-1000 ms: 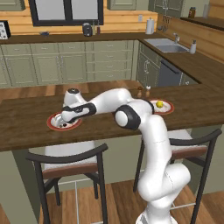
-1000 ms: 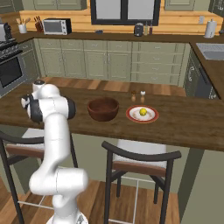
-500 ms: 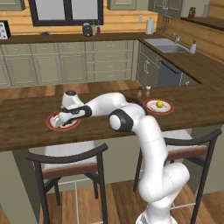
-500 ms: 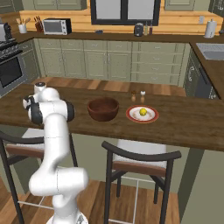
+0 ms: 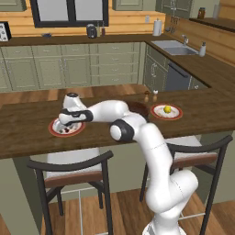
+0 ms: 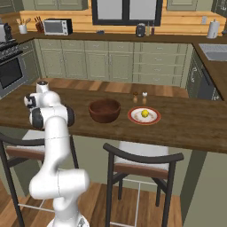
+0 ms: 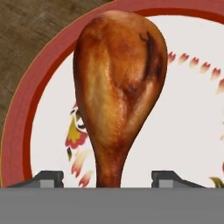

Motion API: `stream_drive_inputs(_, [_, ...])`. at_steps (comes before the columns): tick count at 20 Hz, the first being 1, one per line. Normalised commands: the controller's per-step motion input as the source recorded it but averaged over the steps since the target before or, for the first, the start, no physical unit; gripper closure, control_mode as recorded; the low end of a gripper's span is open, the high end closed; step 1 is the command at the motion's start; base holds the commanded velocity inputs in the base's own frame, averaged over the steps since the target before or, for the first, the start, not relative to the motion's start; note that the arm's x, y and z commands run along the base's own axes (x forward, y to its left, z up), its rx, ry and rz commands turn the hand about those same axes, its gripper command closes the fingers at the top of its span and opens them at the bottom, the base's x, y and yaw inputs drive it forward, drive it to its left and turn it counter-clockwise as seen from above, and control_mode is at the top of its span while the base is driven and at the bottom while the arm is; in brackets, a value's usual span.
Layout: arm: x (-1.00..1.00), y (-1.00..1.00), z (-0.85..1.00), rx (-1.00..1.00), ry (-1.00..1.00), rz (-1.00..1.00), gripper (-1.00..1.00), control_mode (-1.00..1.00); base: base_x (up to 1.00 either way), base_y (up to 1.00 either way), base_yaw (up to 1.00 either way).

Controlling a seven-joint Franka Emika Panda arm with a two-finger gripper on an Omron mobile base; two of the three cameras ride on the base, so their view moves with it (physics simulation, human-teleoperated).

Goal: Pick the chicken drumstick and lemon from their plates and place them in the bowl. Then put the bowl in the fridge.

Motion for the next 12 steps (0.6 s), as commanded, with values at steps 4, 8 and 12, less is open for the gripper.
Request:
stream_drive_inputs(4, [-0.21,-0.13,-0.49,0.00,0.00,0.00,1.00,-1.00,0.00,0.00,0.00])
stream_drive_inputs(8, [-0.46,-0.33,-0.88,0.01,0.03,0.00,1.00,-1.00,0.00,0.00,0.00])
stream_drive_inputs(12, [-0.31,-0.36,-0.51,0.04,0.00,0.00,1.00,-1.00,0.00,0.00,0.00])
